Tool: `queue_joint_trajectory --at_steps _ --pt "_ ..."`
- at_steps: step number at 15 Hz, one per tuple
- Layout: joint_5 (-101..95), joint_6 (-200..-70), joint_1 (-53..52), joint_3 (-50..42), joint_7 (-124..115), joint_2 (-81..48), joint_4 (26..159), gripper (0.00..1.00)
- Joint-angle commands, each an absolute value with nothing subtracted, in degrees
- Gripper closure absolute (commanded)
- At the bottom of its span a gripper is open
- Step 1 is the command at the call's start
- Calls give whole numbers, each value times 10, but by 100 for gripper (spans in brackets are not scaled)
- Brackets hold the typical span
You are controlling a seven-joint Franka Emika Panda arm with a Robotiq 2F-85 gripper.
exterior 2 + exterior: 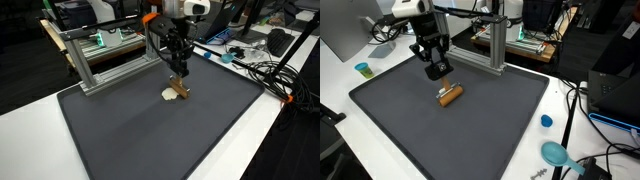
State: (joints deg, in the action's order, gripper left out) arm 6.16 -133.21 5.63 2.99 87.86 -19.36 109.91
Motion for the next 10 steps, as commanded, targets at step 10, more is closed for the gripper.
queue_joint_trajectory --at_steps 10 --pt "-23 -1297 52 12 834 -205 1082 79"
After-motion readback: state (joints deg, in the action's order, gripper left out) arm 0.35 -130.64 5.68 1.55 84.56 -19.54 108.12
